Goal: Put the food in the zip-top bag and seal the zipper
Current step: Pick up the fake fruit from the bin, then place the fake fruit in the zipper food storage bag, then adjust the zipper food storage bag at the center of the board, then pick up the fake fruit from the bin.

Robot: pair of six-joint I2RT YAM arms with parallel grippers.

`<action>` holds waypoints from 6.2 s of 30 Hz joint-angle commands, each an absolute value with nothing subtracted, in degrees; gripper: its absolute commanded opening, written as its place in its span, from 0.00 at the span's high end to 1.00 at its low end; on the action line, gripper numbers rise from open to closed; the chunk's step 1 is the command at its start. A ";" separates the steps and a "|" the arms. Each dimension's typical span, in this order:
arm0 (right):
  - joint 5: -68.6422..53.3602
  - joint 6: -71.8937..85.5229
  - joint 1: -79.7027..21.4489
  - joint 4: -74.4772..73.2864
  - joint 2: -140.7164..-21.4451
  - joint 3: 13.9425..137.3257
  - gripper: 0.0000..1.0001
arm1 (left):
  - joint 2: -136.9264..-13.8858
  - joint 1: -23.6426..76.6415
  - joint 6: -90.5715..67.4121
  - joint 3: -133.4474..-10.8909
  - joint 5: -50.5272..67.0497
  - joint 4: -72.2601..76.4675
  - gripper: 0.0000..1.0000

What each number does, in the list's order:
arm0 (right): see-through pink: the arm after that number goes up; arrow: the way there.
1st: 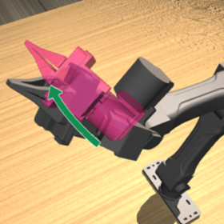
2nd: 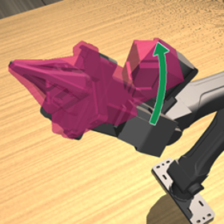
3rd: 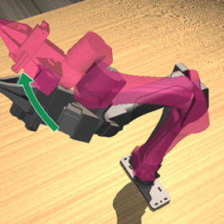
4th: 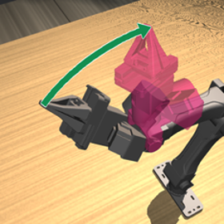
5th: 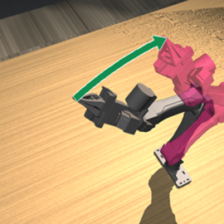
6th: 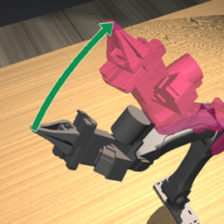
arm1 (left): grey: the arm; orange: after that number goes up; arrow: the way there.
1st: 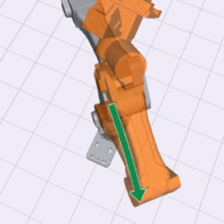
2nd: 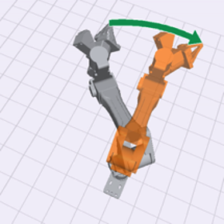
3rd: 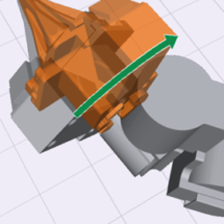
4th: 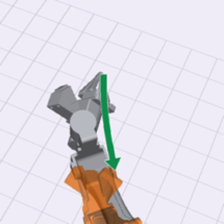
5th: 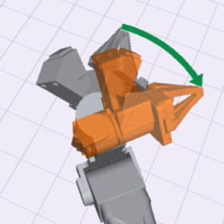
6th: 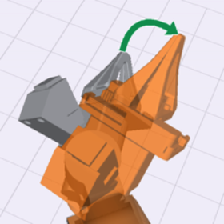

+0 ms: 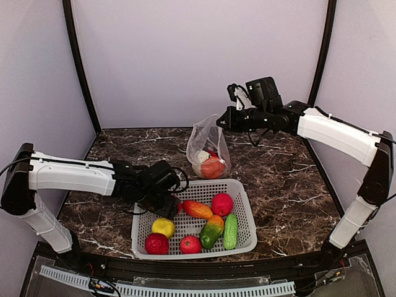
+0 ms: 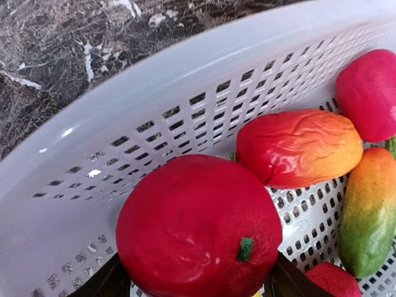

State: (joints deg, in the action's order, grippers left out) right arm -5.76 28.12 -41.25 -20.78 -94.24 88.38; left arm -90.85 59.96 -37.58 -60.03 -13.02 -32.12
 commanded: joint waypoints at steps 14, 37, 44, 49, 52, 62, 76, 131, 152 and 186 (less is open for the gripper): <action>-6.39 27.87 -41.40 -19.08 -93.32 88.94 1.00 | -71.60 48.61 -27.79 -68.45 5.40 -26.04 0.25; -8.78 27.60 -41.57 -19.09 -92.44 88.60 1.00 | -104.75 47.81 -23.82 -100.32 -5.19 -30.18 0.32; -8.87 27.62 -41.58 -19.05 -92.64 88.68 1.00 | -107.18 47.80 -23.39 -103.51 -5.97 -30.93 0.26; -8.88 27.60 -41.57 -19.02 -92.85 88.85 1.00 | -106.68 47.80 -22.89 -103.76 -3.84 -31.19 0.17; -8.72 27.59 -41.65 -19.07 -92.83 88.93 1.00 | -104.90 47.81 -22.98 -103.13 -1.64 -31.14 0.14; -8.49 27.19 -41.58 -19.64 -92.99 89.54 1.00 | -90.14 47.51 -27.95 -86.58 3.09 -26.30 0.16; -8.87 27.42 -41.62 -20.04 -93.08 89.82 1.00 | -88.88 43.24 -36.84 -72.34 12.87 -13.50 0.40; -4.09 27.64 -39.35 -28.83 -100.67 101.87 1.00 | -97.47 37.27 -37.78 -87.82 18.30 -7.88 0.99; -5.42 27.92 -39.35 -28.15 -100.35 103.37 1.00 | -71.47 43.69 -24.66 -63.49 3.69 -28.15 0.38; -7.47 28.30 -39.38 -26.23 -100.28 101.16 1.00 | -83.78 58.38 -40.28 -52.29 -0.17 -32.55 0.10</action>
State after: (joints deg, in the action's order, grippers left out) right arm -7.14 28.38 -39.62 -28.71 -101.49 101.54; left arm -82.30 57.82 -39.70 -53.41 -0.14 -30.22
